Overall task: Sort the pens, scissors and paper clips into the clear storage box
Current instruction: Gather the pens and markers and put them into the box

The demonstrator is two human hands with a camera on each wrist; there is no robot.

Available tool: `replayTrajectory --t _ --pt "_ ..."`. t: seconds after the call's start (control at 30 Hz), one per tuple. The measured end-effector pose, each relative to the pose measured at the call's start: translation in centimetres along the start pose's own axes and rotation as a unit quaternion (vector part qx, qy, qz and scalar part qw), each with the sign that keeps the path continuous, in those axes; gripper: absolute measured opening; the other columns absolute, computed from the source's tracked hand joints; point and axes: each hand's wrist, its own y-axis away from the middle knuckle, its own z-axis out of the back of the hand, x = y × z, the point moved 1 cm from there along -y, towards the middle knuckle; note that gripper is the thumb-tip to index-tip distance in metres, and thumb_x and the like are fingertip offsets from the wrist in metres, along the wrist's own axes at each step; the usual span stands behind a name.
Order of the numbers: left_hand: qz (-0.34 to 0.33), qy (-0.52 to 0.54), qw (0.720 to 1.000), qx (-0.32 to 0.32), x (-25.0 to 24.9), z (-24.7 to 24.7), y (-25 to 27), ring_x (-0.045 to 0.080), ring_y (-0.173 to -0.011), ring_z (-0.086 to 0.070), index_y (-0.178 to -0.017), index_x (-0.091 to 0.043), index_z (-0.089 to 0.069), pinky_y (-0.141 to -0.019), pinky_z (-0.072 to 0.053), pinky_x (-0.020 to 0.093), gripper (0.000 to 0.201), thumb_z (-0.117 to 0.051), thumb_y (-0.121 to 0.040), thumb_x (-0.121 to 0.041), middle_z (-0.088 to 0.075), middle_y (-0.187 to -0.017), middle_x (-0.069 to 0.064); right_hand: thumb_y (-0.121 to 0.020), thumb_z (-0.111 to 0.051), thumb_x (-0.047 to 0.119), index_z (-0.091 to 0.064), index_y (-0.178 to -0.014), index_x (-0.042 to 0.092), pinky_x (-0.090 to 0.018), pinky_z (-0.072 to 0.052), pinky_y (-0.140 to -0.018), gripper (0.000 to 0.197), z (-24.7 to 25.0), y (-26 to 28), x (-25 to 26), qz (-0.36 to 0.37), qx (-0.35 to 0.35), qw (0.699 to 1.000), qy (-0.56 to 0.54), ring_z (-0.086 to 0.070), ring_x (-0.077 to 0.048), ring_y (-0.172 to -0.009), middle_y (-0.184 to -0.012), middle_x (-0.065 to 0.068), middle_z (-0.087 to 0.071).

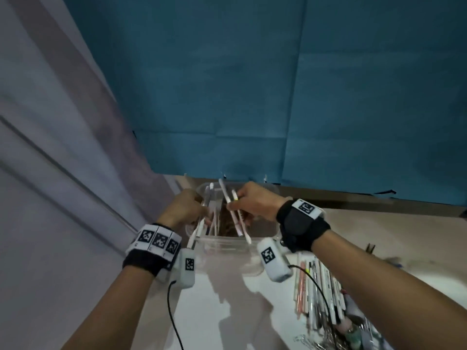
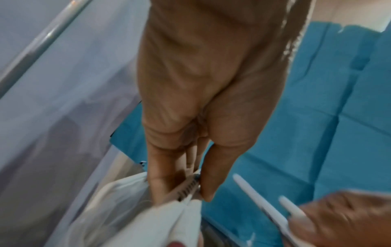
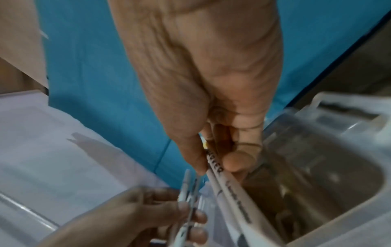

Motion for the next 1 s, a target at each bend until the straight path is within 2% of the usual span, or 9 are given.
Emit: replayTrajectory --t 0.2,0.4,0.5,0.57,0.63,0.73,0.8,0.87,1.0 --pt "0.029 -0.059 0.997 -0.041 1.6 -0.3 -3.6 0.032 -0.09 -0.071 -0.105 0.0 -0.061 -0.08 -0.061 0.045 0.018 -0.06 -0.087 -0.003 -0.069 -0.105 0.018 -0.093 -0.067 0.021 -0.06 -0.082 0.005 -0.033 -0.06 -0.059 0.021 -3.6 -5.2 1.7 -0.073 -0.005 0.996 -0.044 -0.062 -0.021 -0.054 -0.072 -0.011 -0.063" --pt "0.026 0.032 0.998 -0.057 -0.6 0.7 -3.0 0.026 -0.068 -0.075 -0.111 -0.005 -0.057 -0.052 -0.06 0.034 0.013 -0.055 -0.099 -0.003 -0.07 -0.101 0.019 -0.09 -0.069 0.023 -0.053 -0.118 -0.003 -0.051 -0.061 -0.072 0.042 -4.0 -7.2 2.7 -0.046 -0.062 0.994 -0.074 -0.07 -0.031 -0.069 -0.091 -0.02 -0.07" --pt "0.018 -0.009 0.997 -0.068 -1.1 0.4 -2.9 0.031 -0.089 -0.073 -0.12 -0.003 -0.059 -0.071 -0.062 0.037 0.025 -0.064 -0.097 -0.013 -0.068 -0.106 0.015 -0.093 -0.066 0.024 -0.051 -0.115 0.0 -0.038 -0.06 -0.061 0.036 -3.5 -7.1 3.3 -0.054 -0.06 0.993 -0.084 -0.064 -0.021 -0.05 -0.087 -0.017 -0.067" --pt "0.001 -0.044 0.996 -0.074 -0.9 0.1 -3.0 0.033 -0.102 -0.068 -0.123 0.0 -0.059 -0.087 -0.059 0.042 0.03 -0.063 -0.097 -0.015 -0.065 -0.115 0.016 -0.091 -0.067 0.022 -0.056 -0.111 0.0 -0.035 -0.061 -0.061 0.032 -2.6 -6.7 2.8 -0.049 -0.062 0.995 -0.055 -0.069 -0.026 -0.062 -0.095 -0.018 -0.069" --pt "-0.021 -0.057 0.995 -0.082 -1.1 0.3 -2.7 0.034 -0.1 -0.069 -0.115 0.002 -0.064 -0.088 -0.059 0.045 0.025 -0.061 -0.097 -0.016 -0.068 -0.112 0.019 -0.085 -0.07 0.019 -0.067 -0.095 -0.001 -0.041 -0.062 -0.07 0.022 -1.3 -5.9 1.6 -0.026 -0.073 0.997 -0.012 -0.072 -0.033 -0.077 -0.091 -0.018 -0.073" --pt "-0.058 -0.06 0.994 -0.075 -2.3 0.1 -1.4 0.029 -0.085 -0.074 -0.094 -0.003 -0.071 -0.08 -0.061 0.044 0.014 -0.061 -0.094 -0.014 -0.074 -0.093 0.016 -0.083 -0.069 0.01 -0.067 -0.078 -0.004 -0.047 -0.061 -0.075 0.015 1.2 -3.7 -0.6 -0.018 -0.054 0.998 -0.04 -0.07 -0.033 -0.073 -0.074 -0.02 -0.069" --pt "-0.096 -0.073 0.991 -0.055 -3.9 -1.0 0.4 0.021 -0.072 -0.073 -0.085 -0.008 -0.073 -0.076 -0.062 0.039 0.017 -0.063 -0.095 -0.018 -0.075 -0.077 0.008 -0.089 -0.064 0.006 -0.064 -0.089 -0.012 -0.05 -0.061 -0.075 0.018 3.2 -1.6 -2.0 -0.018 -0.029 0.996 -0.077 -0.07 -0.035 -0.071 -0.08 -0.028 -0.066" --pt "-0.127 -0.073 0.989 -0.003 -5.7 -2.9 2.8 0.013 -0.059 -0.069 -0.08 -0.013 -0.074 -0.066 -0.059 0.03 0.025 -0.063 -0.097 -0.028 -0.074 -0.065 0.002 -0.096 -0.055 0.002 -0.062 -0.094 -0.014 -0.038 -0.063 -0.063 0.018 5.2 0.9 -3.3 -0.017 -0.014 0.996 -0.092 -0.068 -0.027 -0.059 -0.083 -0.032 -0.065" --pt "-0.143 -0.032 0.969 0.201 -7.9 -9.1 7.3 0.014 -0.062 -0.072 -0.087 -0.012 -0.07 -0.063 -0.06 0.03 0.022 -0.061 -0.1 -0.028 -0.075 -0.072 0.006 -0.1 -0.056 0.014 -0.064 -0.086 -0.011 -0.031 -0.051 -0.047 0.03 8.0 5.2 -7.5 -0.029 -0.058 0.995 -0.073 -0.061 -0.026 -0.049 -0.074 -0.031 -0.068"
